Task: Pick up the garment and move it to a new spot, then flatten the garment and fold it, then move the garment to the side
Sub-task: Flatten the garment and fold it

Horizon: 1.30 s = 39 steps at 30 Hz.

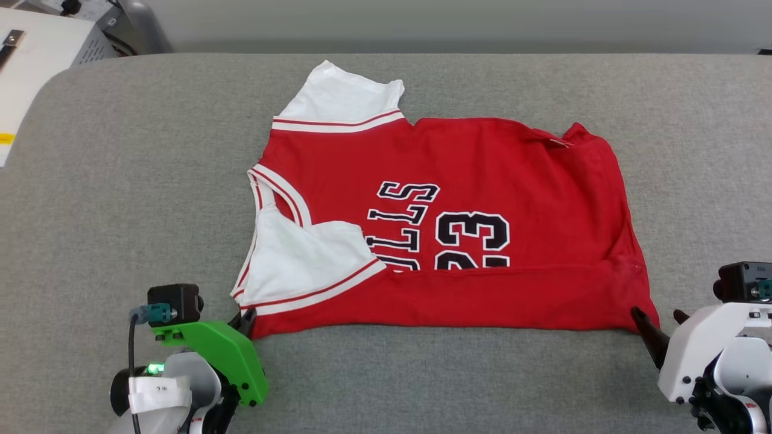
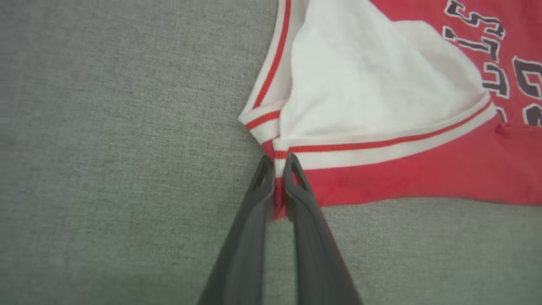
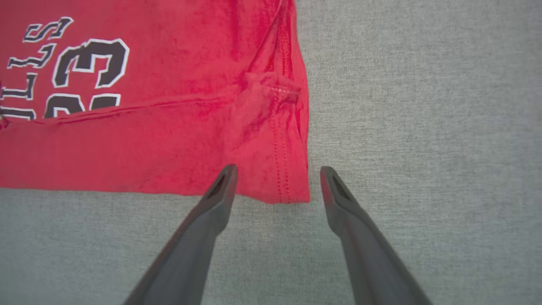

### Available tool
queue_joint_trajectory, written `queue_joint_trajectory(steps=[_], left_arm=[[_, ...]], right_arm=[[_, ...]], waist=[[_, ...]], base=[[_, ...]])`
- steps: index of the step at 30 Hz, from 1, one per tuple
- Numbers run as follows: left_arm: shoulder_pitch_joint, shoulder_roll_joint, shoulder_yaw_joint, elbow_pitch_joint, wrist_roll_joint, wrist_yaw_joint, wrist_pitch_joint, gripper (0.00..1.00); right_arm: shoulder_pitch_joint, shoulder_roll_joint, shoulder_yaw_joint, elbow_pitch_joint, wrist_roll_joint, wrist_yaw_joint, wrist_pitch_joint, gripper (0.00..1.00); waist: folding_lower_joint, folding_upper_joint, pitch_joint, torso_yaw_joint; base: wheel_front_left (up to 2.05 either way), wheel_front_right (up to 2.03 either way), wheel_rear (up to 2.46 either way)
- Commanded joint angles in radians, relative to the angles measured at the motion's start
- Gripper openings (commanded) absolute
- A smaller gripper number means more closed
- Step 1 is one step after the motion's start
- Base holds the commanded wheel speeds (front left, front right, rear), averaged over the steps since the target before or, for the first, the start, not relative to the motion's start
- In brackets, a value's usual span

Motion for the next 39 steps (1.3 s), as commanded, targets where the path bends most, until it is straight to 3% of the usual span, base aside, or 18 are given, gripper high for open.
queue_joint_trajectory(steps=[1,10,18,19,21,30,39], left_arm=[[0.016,-0.002,0.011,-0.026,-0.015,-0.005,-0.012,0.00],[0.033,0.026,0.024,-0.188,-0.016,0.012,-0.010,0.00],[0.037,0.034,0.008,-0.206,-0.005,0.017,0.002,0.00],[0.037,0.037,0.006,-0.203,-0.002,0.019,0.004,0.00],[0.037,0.040,0.002,-0.199,0.001,0.019,0.006,0.00],[0.062,0.052,-0.010,-0.161,-0.002,0.019,0.017,0.00],[0.116,0.059,-0.029,-0.140,-0.009,0.019,0.018,0.00]], right_arm=[[-0.011,-0.005,-0.010,0.019,-0.019,-0.001,-0.001,1.00],[-0.068,0.001,-0.040,0.144,-0.088,-0.001,0.008,1.00],[-0.097,0.016,-0.050,0.266,-0.120,-0.001,0.016,1.00],[-0.099,0.019,-0.054,0.277,-0.118,-0.001,0.018,0.51],[-0.100,0.022,-0.056,0.294,-0.117,-0.001,0.017,0.00],[-0.090,0.017,-0.064,0.309,-0.082,-0.001,-0.025,0.00],[0.012,0.031,-0.095,0.226,-0.027,-0.001,-0.010,0.00]], waist=[[0.0000,0.0000,-0.017,0.024],[0.0000,0.0000,0.010,0.067],[0.0000,0.0000,0.032,0.084],[0.0000,0.0000,0.034,0.084],[0.0000,0.0000,0.034,0.086],[0.0000,0.0000,-0.016,0.077],[0.0000,0.0000,-0.106,0.073]], base=[[0.00,0.00,0.00],[0.00,0.00,0.00],[0.00,0.00,0.00],[0.00,0.00,0.00],[0.00,0.00,0.00],[0.00,0.00,0.00],[0.00,0.00,0.00]])
